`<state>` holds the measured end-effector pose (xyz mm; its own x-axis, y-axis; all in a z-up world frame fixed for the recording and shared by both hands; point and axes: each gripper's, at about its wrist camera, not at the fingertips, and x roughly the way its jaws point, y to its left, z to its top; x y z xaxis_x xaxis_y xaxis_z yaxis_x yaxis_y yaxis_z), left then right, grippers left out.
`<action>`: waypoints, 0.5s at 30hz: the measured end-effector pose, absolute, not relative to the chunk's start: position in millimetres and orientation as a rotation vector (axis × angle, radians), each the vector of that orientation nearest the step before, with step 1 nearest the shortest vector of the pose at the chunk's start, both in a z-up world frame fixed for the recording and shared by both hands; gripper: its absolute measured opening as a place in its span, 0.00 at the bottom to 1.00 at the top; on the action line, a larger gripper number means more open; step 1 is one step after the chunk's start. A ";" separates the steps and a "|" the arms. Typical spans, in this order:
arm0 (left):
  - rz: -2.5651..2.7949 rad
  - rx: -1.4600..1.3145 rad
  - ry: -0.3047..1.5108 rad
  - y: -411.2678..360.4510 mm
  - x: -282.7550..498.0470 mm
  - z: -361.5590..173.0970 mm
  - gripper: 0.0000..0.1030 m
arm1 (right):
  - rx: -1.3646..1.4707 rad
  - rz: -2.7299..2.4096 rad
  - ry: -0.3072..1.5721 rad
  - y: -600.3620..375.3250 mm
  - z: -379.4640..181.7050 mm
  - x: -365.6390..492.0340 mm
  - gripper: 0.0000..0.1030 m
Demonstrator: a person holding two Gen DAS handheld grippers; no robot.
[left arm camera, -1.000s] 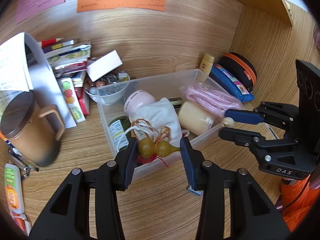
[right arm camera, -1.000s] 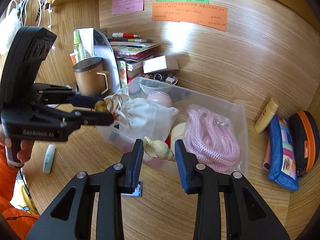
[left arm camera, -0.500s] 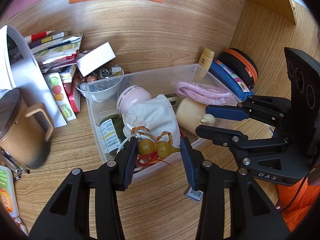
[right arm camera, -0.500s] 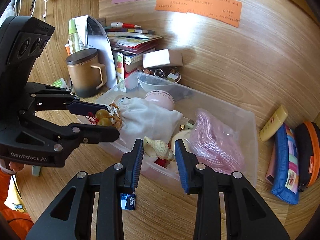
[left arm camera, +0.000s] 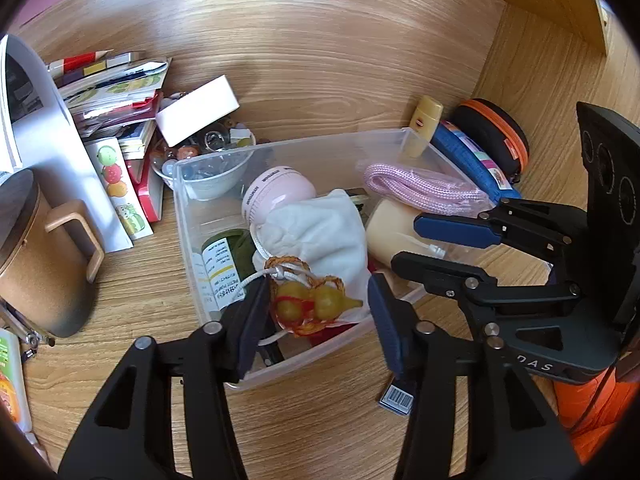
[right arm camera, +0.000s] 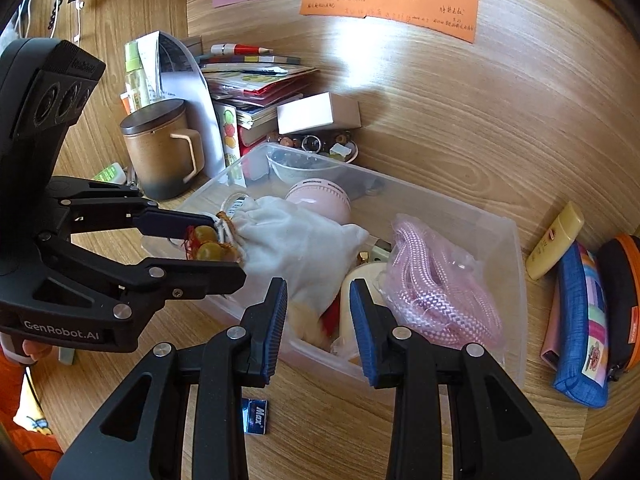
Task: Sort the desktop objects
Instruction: 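Carry the gourd charm and shell over the clear box and open both tools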
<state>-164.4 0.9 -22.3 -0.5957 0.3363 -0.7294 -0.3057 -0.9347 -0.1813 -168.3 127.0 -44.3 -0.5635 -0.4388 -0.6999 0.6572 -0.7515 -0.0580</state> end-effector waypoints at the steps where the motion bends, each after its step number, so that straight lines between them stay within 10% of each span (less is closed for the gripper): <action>1: 2.523 -1.167 -0.057 0.3 -164.6 -22.5 0.50 | 0.907 -2.293 0.416 126.8 -44.6 -168.5 0.29; 15: 2.587 -1.133 -0.021 -4.8 -154.2 -12.4 0.64 | 0.894 -2.302 0.412 128.1 -44.9 -168.7 0.36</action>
